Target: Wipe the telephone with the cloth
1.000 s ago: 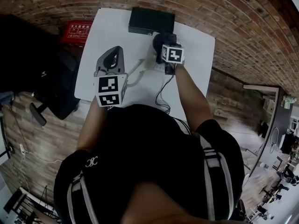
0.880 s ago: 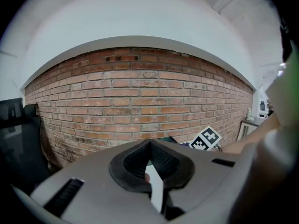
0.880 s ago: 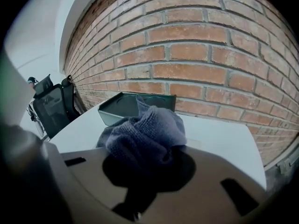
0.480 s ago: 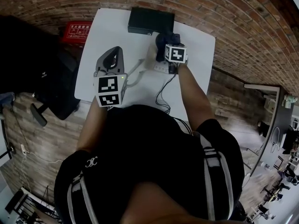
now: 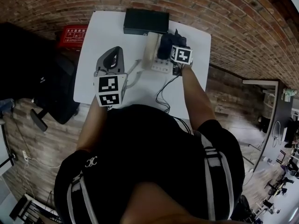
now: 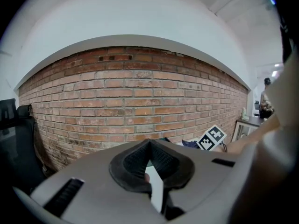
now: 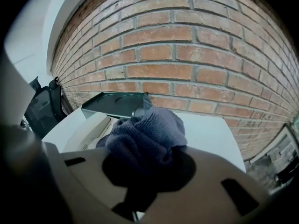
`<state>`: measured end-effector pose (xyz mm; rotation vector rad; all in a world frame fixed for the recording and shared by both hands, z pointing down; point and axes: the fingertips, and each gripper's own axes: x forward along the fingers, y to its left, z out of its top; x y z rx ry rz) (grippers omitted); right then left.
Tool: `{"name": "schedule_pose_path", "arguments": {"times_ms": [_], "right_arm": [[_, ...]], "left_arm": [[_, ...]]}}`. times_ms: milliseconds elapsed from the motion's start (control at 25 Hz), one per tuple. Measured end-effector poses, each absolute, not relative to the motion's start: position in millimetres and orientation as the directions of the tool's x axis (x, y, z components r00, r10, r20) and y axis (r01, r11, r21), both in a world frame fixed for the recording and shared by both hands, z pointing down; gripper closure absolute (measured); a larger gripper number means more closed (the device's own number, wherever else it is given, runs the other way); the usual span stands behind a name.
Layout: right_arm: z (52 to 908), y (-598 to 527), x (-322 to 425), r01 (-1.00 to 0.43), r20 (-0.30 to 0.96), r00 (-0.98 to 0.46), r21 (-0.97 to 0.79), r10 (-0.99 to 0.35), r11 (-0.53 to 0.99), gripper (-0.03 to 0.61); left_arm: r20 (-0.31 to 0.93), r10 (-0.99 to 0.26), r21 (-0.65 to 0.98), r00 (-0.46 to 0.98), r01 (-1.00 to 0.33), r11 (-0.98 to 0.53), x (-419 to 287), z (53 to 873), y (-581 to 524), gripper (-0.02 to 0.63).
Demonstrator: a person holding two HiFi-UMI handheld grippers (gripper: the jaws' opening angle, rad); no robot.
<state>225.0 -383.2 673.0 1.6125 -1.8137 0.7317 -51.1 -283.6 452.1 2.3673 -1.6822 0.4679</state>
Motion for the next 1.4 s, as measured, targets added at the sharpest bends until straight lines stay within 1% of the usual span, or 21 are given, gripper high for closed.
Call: {"name": "schedule_pose_path", "arguments": {"times_ms": [160,1080,1240,1400], "right_arm": [[676.3,-372.2,223.2,-0.993,0.751,-0.083,-0.007,-0.655,0.118,0.535],[710.8,-254.8,194.7,-0.984,0.792,-0.172,-0.168,-0.586,0.063,0.535],[712.1,-242.1,193.0,-0.990,0.808,-0.142,-0.126,-0.572,0.068,0.535],[712.0,-238.5,177.9,-0.988,0.814,-0.139,-0.071,-0.563,0.140,0.534]], "left_arm": [[0.368,-0.876,-0.016,0.311,-0.940,-0.340,-49.2,452.9,-283.3,0.618],[0.352,-0.850,0.003,0.393,-0.908,-0.419,-29.6,450.7,-276.4,0.618],[0.353,-0.847,0.002,0.397,-0.906,-0.423,-28.5,451.2,-277.0,0.618],[0.359,-0.846,0.009,0.395,-0.907,-0.420,-28.8,452.5,-277.5,0.618]]}}
